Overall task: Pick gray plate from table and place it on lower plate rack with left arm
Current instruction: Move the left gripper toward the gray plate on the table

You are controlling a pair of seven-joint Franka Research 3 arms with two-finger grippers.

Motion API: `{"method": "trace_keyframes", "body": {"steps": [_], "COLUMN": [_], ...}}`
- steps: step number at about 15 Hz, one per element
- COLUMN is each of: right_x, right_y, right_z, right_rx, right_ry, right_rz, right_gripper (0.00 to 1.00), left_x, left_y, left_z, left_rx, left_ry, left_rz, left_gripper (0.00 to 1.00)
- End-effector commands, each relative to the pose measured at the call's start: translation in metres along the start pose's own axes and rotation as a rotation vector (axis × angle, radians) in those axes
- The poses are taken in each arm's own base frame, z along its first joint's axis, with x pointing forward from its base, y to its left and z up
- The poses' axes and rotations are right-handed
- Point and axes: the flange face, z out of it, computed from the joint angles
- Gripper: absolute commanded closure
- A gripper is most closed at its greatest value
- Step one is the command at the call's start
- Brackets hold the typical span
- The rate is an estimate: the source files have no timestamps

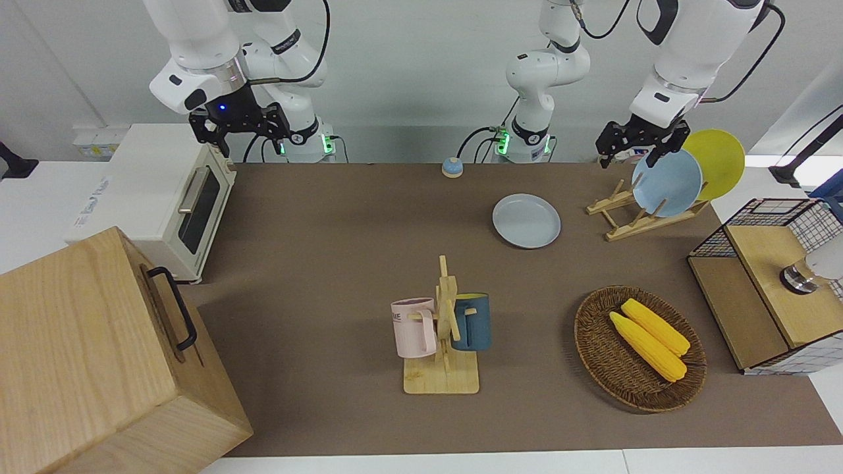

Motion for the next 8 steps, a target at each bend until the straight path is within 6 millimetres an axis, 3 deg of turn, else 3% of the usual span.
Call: {"method": "trace_keyframes", "body": {"steps": [1, 8], "right_x": [-0.0022, -0.0022], "right_y": [0.0029, 0.0021], "right_z": [-0.0033, -0.0033], "right_rx": [-0.006, -0.006], "right_ry": [-0.002, -0.002], "right_rz": [0.017, 0.016], "right_gripper": [0.017, 0.017], "left_x": [0.0029, 0.0002], "left_y": [0.0113, 0.0104], "left_z": [-0.0041, 0.0047], "left_rx": [-0.023, -0.029], "left_ry": [-0.002, -0.043], "left_rz": [0.008, 0.003], "left_gripper": [0.01, 0.01]}}
